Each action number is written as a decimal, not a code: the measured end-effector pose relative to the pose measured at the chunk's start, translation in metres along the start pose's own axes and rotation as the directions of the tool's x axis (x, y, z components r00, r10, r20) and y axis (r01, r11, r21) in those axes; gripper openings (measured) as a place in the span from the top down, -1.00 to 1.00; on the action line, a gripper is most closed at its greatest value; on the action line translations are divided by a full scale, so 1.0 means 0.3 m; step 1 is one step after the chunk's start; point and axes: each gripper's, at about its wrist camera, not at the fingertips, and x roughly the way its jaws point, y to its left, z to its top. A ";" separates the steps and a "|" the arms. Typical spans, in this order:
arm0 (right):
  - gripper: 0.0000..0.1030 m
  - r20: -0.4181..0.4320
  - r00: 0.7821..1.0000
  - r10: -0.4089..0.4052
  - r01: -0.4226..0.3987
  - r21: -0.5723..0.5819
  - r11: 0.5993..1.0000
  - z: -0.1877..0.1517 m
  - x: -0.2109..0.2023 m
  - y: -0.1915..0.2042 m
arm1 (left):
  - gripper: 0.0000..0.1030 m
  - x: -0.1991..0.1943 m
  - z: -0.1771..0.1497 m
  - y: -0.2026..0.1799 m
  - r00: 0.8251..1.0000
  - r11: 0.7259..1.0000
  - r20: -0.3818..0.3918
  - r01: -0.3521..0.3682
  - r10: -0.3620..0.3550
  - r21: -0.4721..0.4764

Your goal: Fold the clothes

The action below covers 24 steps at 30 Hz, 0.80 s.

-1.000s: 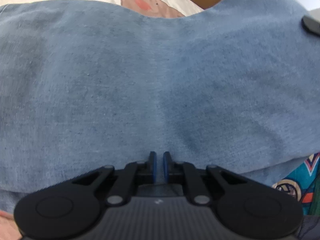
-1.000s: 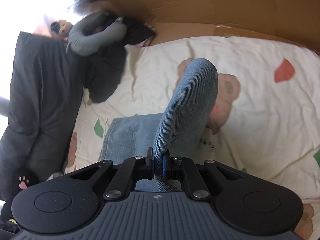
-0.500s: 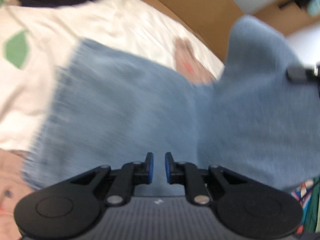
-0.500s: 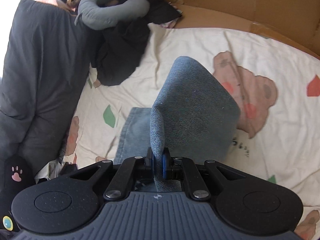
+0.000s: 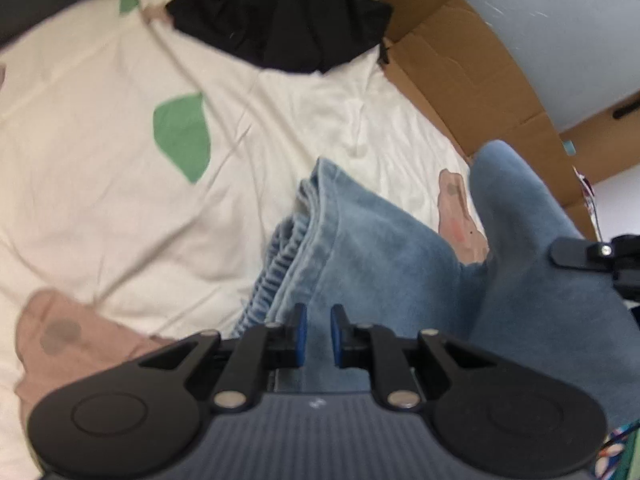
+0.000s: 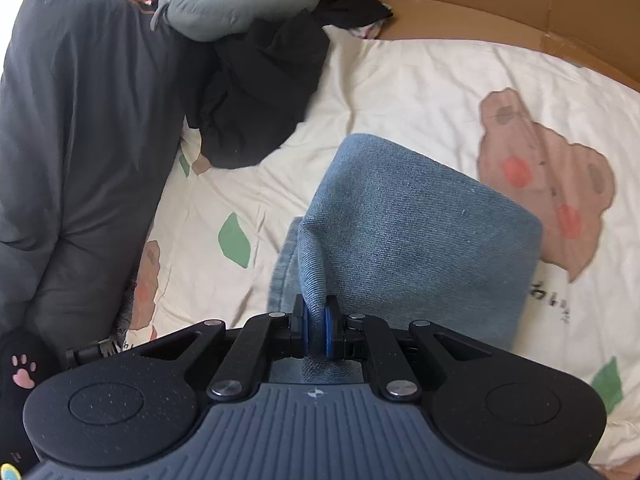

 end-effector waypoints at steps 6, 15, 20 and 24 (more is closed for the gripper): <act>0.87 0.031 0.999 -0.027 0.026 0.037 0.999 -0.037 0.133 0.073 | 0.75 -0.032 -0.017 0.027 1.000 1.000 0.005 0.009 -0.009 -0.015; 0.87 0.042 0.995 -0.089 0.089 -0.003 0.996 -0.105 0.265 0.151 | 0.75 -0.079 -0.002 0.052 1.000 0.999 0.028 0.011 -0.010 -0.038; 0.88 0.053 0.993 -0.104 0.106 -0.046 0.993 -0.149 0.293 0.196 | 0.75 -0.109 0.001 0.071 0.999 0.998 0.042 0.006 -0.004 -0.056; 0.87 0.069 0.992 -0.108 0.110 -0.025 0.994 -0.154 0.298 0.199 | 0.75 -0.125 0.009 0.084 0.998 0.998 0.057 -0.001 0.005 -0.070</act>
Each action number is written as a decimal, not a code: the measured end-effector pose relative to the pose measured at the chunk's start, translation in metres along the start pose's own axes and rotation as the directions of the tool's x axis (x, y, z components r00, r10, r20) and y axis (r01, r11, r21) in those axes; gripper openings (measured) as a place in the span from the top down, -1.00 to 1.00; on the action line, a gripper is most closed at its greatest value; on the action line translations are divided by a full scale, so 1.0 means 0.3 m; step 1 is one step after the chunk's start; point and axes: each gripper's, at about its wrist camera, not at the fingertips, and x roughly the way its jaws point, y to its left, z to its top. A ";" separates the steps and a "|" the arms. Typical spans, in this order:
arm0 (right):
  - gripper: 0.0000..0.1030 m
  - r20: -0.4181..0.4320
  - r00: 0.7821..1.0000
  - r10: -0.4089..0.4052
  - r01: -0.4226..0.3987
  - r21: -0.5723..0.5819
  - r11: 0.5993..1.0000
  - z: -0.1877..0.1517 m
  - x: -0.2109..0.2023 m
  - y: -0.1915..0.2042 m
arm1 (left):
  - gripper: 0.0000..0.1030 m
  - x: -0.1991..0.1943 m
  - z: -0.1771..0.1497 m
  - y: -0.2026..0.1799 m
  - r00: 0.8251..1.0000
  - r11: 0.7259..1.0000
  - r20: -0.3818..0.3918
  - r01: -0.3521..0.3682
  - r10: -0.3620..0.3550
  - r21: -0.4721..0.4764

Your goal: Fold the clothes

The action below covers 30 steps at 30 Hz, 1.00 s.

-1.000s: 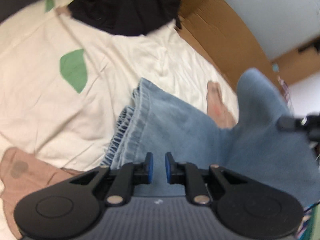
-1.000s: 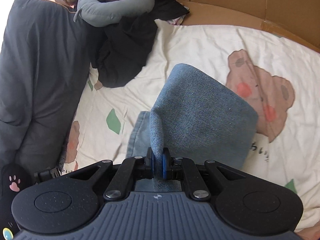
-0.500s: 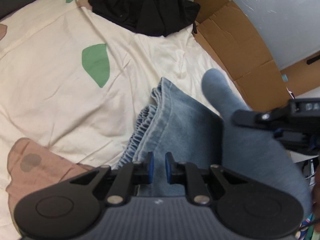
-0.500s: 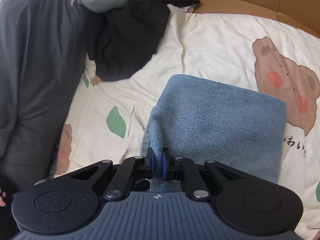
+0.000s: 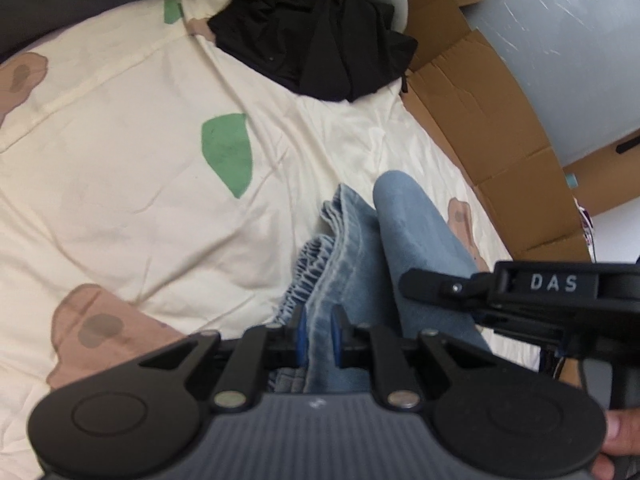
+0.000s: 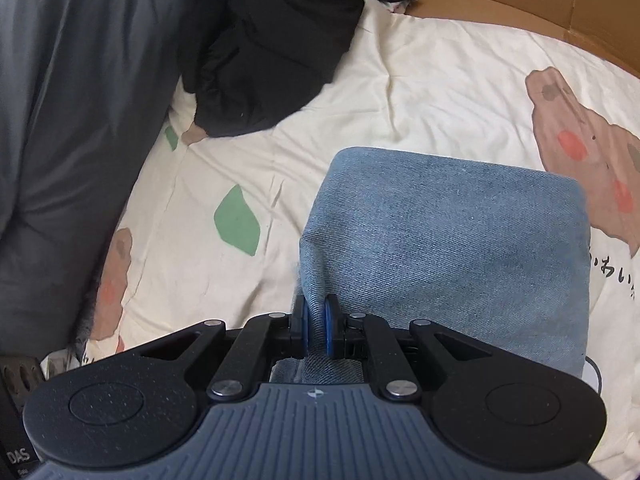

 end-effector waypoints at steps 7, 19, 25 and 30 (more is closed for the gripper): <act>1.00 0.062 0.997 0.038 -0.040 0.020 0.999 0.033 -0.025 0.009 | 0.75 -0.014 0.012 0.002 1.000 1.000 0.014 -0.008 0.008 0.002; 0.98 0.045 0.999 0.017 -0.019 0.049 0.999 0.010 -0.020 -0.064 | 0.72 -0.036 0.032 0.004 1.000 1.000 0.027 0.006 -0.006 0.002; 0.33 0.049 0.998 -0.027 0.025 0.046 0.999 0.009 -0.057 -0.189 | 0.33 -0.005 0.037 -0.058 0.998 0.997 0.025 0.060 -0.061 0.047; 0.22 0.027 0.999 -0.026 0.027 -0.031 0.999 0.018 -0.096 -0.277 | 0.27 0.053 0.040 -0.094 0.997 0.994 -0.009 0.075 -0.074 0.074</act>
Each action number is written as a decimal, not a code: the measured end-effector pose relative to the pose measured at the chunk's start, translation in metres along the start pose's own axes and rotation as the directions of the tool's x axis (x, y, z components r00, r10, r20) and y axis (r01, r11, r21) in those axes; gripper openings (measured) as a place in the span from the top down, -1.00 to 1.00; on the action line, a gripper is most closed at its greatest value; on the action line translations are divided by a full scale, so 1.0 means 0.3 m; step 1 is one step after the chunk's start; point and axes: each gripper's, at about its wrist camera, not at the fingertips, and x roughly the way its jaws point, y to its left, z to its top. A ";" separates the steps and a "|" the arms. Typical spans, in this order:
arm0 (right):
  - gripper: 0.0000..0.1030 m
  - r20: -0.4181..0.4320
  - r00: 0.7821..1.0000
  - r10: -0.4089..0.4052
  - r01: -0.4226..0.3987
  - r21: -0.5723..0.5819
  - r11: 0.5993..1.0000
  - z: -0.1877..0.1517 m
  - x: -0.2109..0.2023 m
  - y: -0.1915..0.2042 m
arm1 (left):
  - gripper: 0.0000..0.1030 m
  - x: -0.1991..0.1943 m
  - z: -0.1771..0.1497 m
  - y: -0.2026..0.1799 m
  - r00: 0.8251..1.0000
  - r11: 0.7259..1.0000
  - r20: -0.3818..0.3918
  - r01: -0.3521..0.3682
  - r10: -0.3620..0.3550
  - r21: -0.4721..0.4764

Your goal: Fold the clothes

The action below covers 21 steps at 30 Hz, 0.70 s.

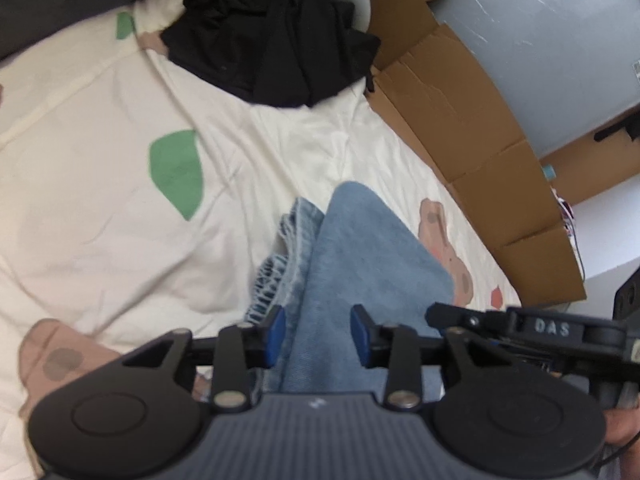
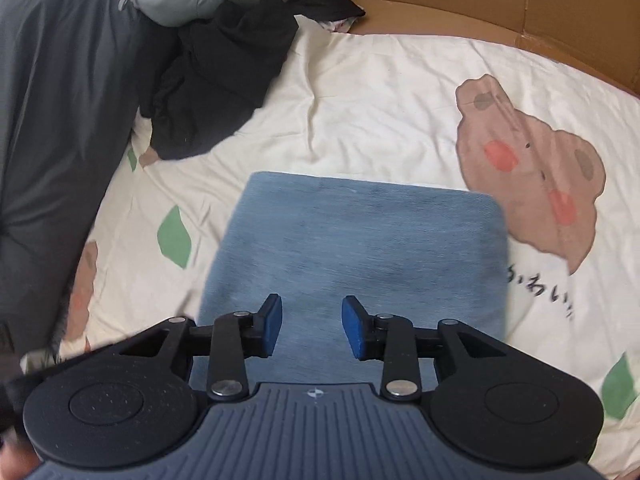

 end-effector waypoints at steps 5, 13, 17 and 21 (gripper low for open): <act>0.21 -0.025 0.998 -0.056 0.054 -0.099 0.994 -0.008 -0.030 -0.087 | 0.27 0.046 0.002 -0.017 1.000 0.999 -0.027 -0.009 0.011 0.043; 0.20 -0.019 0.999 -0.037 0.033 -0.186 0.982 -0.021 -0.048 -0.271 | 0.26 0.110 0.015 -0.027 0.996 0.996 -0.086 0.006 0.002 0.084; 0.20 0.053 0.999 -0.003 0.010 -0.120 0.993 -0.052 -0.028 -0.381 | 0.26 0.146 0.027 -0.053 0.995 0.992 -0.099 0.012 0.000 0.129; 0.20 0.165 0.984 0.068 -0.077 0.050 0.996 -0.091 -0.008 -0.496 | 0.63 0.174 0.039 -0.055 0.993 0.990 -0.115 0.010 0.007 0.141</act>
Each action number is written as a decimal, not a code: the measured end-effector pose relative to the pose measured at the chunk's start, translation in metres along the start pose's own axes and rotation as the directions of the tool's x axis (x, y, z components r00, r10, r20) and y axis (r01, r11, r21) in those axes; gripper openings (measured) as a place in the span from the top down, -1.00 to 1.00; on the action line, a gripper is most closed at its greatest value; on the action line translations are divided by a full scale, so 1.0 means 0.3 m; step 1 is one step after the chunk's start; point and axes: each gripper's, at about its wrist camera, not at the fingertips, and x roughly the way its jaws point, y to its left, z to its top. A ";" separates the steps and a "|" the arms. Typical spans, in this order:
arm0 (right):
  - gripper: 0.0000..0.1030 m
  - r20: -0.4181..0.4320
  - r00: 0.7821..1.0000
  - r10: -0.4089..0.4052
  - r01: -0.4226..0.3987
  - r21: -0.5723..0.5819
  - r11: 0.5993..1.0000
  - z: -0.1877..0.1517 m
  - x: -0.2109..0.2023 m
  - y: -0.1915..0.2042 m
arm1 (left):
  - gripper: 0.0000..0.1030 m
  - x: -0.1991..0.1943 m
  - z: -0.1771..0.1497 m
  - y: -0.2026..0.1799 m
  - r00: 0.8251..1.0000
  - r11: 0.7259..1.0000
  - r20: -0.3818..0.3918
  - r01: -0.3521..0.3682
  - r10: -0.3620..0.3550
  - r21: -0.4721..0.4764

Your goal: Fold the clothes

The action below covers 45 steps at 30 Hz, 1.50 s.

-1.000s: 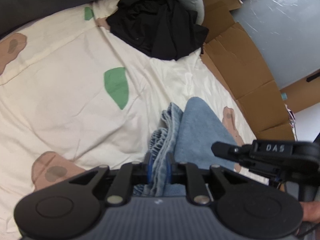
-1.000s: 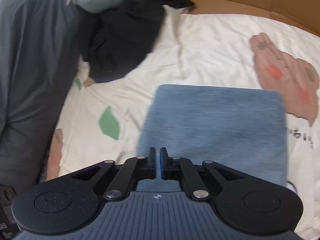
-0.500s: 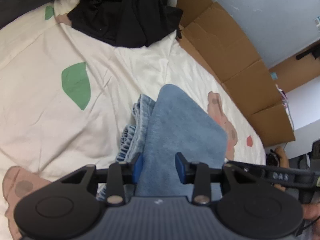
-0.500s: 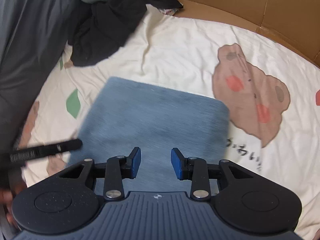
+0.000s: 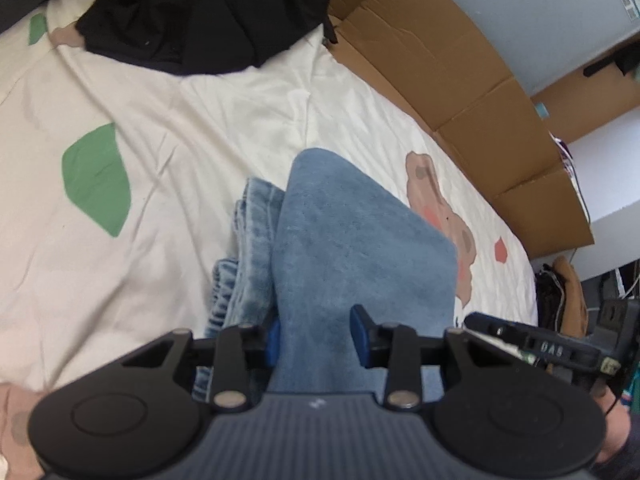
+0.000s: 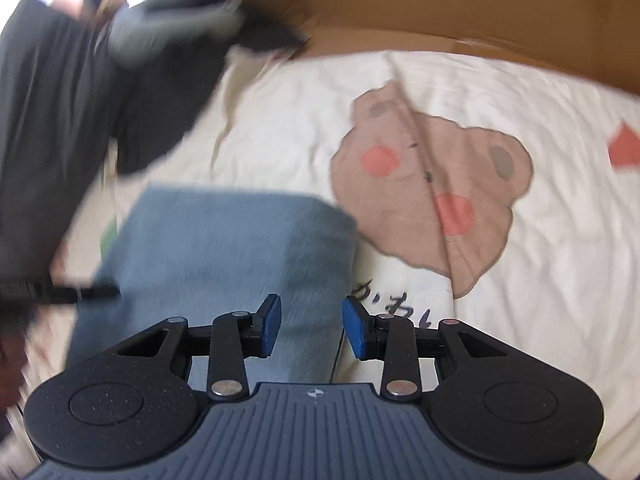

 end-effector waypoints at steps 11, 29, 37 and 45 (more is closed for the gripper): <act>0.20 0.018 0.997 0.069 -0.069 0.015 0.997 -0.002 0.019 -0.020 | 0.87 -0.101 0.012 -0.021 0.999 1.000 0.033 0.005 -0.005 0.006; 0.20 0.005 0.999 0.051 -0.050 -0.061 0.997 0.049 0.160 0.031 | 0.82 -0.039 -0.023 0.116 0.999 0.996 0.023 -0.024 0.026 -0.080; 0.20 0.035 0.999 0.030 -0.027 -0.071 0.997 0.093 0.168 0.050 | 0.60 -0.113 -0.058 0.080 0.995 0.994 0.003 -0.105 0.105 -0.030; 0.01 0.023 1.000 0.009 -0.008 -0.035 0.999 0.129 0.230 0.045 | 0.29 -0.123 -0.140 0.076 0.989 0.990 -0.045 -0.143 0.144 0.014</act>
